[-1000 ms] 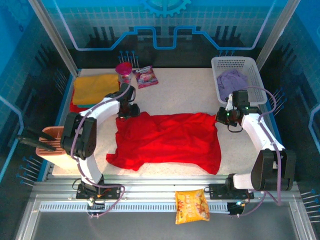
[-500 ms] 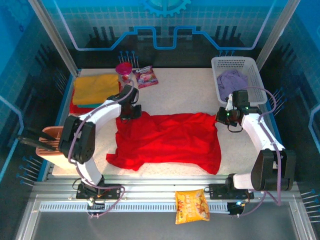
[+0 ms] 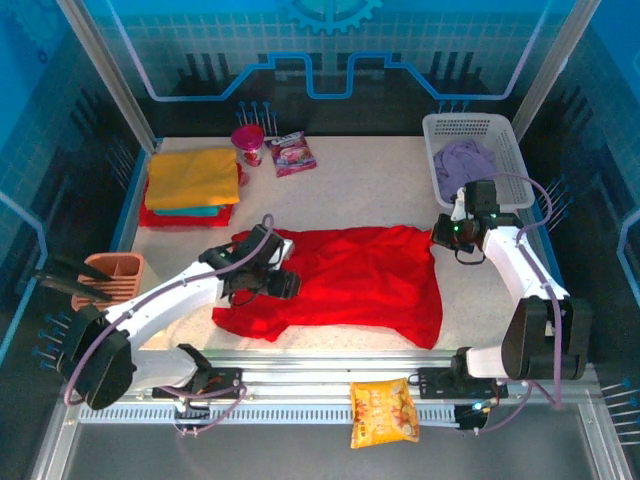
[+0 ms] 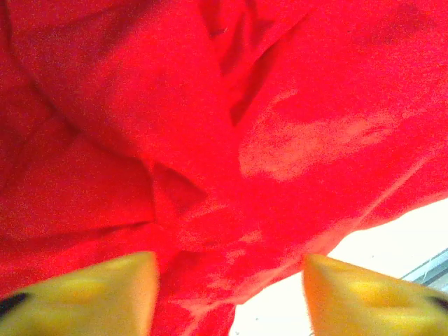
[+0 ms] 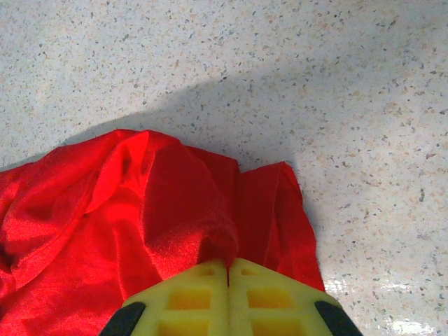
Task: Fold and stack the t-shirts
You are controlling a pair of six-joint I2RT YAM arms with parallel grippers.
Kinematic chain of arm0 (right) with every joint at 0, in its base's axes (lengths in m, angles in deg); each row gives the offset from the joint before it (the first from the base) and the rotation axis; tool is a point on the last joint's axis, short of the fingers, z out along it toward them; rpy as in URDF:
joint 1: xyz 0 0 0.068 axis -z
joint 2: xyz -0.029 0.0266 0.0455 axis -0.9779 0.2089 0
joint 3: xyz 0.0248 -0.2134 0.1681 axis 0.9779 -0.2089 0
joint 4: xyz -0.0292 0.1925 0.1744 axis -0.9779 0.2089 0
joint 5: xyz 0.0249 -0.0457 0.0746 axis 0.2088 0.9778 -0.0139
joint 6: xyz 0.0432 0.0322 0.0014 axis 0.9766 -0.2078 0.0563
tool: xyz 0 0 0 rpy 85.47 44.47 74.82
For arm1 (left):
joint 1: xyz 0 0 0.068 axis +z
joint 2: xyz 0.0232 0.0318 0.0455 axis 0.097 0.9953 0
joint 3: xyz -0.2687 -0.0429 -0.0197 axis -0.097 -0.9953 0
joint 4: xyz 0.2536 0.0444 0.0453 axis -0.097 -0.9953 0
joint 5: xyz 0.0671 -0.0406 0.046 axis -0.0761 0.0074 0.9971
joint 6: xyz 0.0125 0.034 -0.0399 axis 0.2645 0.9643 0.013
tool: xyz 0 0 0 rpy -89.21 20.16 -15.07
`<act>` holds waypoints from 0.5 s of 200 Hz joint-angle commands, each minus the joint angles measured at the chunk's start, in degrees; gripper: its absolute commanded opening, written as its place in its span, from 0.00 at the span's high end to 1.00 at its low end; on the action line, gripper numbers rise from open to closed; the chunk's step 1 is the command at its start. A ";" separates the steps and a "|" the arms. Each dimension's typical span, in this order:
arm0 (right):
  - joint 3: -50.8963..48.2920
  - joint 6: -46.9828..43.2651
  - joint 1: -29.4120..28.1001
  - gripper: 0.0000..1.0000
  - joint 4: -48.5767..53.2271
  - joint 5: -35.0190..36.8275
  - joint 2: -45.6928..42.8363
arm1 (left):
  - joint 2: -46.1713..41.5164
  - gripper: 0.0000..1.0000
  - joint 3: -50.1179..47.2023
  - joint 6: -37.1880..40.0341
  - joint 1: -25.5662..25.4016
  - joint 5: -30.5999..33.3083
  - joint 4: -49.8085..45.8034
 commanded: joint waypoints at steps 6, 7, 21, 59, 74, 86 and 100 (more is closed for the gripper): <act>1.02 -0.49 1.03 1.00 0.28 -1.42 0.35 | -3.49 0.13 2.85 -2.53 2.84 2.63 -1.92; 1.02 -0.49 1.03 1.00 0.28 -1.42 0.35 | -3.52 0.13 3.02 -2.71 3.07 2.65 -1.91; 0.91 -0.40 1.06 1.00 0.44 -1.52 0.04 | -3.14 0.18 4.51 -5.41 6.39 2.49 -2.27; 0.28 -0.41 1.10 1.00 0.44 -1.42 -0.72 | -0.36 0.40 4.17 -15.06 8.32 -2.03 -1.39; 0.30 -0.24 1.06 1.00 0.29 -1.68 -0.34 | -1.35 0.41 0.94 -20.17 8.23 -5.06 0.90; 0.28 -0.31 1.10 1.00 0.37 -1.74 0.01 | -3.29 0.42 -1.12 -23.80 7.92 -6.08 1.64; -0.09 -0.23 1.06 1.00 0.61 -1.18 0.21 | -6.98 0.41 -3.08 -27.81 7.39 -6.11 1.54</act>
